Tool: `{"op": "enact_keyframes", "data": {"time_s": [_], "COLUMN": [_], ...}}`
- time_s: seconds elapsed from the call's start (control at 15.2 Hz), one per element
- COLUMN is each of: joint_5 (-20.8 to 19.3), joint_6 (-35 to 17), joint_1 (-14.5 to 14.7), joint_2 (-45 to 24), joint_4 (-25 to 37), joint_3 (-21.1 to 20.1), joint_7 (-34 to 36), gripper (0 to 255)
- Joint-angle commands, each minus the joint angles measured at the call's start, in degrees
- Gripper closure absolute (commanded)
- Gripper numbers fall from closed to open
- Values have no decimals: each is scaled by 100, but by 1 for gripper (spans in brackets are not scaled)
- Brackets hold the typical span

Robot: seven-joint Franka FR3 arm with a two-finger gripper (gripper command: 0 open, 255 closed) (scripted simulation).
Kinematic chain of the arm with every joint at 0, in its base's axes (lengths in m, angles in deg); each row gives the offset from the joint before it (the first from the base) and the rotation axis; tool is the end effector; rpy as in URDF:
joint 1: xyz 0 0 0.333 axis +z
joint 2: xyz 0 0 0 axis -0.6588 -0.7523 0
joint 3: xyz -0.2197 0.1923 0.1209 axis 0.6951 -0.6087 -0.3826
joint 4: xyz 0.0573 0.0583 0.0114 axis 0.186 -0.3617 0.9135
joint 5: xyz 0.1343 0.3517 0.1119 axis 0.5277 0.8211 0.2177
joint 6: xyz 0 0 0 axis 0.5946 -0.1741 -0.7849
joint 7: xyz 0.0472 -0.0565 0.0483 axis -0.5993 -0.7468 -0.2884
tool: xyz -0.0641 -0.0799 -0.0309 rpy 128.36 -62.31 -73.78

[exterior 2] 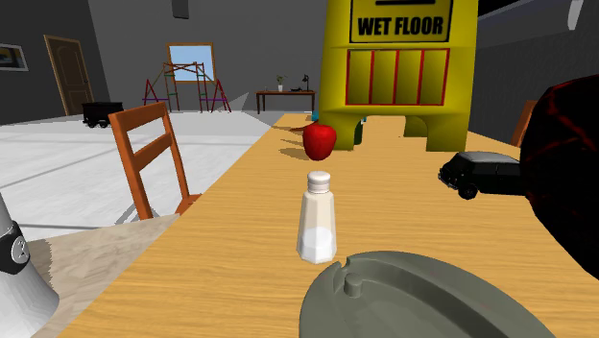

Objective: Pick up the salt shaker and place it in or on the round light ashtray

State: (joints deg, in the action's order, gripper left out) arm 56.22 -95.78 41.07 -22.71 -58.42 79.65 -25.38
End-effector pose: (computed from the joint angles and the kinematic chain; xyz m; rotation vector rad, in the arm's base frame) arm 0.3046 0.0095 0.5794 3.0966 -0.1689 -0.0645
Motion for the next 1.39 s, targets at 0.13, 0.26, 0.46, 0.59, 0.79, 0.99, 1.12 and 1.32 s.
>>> {"op": "enact_keyframes", "data": {"time_s": [0.13,0.26,0.46,0.59,0.79,0.99,1.12,1.32], "joint_5": [-142,-281,-481,-606,-772,-900,-954,-968], "joint_6": [-395,-802,-1434,-1867,-2531,-3200,-3643,-4290], "joint_1": [-58,-122,-224,-291,-386,-463,-500,-528], "joint_2": [-47,-133,-339,-528,-891,-1340,-1684,-2255], "joint_4": [-257,-482,-760,-901,-1046,-1105,-1096,-1011], "joint_3": [154,312,557,726,983,1247,1425,1691], "joint_7": [-188,-371,-638,-811,-1069,-1330,-1511,-1807], "gripper": [0,0,0,0,0,0,0,0]}}
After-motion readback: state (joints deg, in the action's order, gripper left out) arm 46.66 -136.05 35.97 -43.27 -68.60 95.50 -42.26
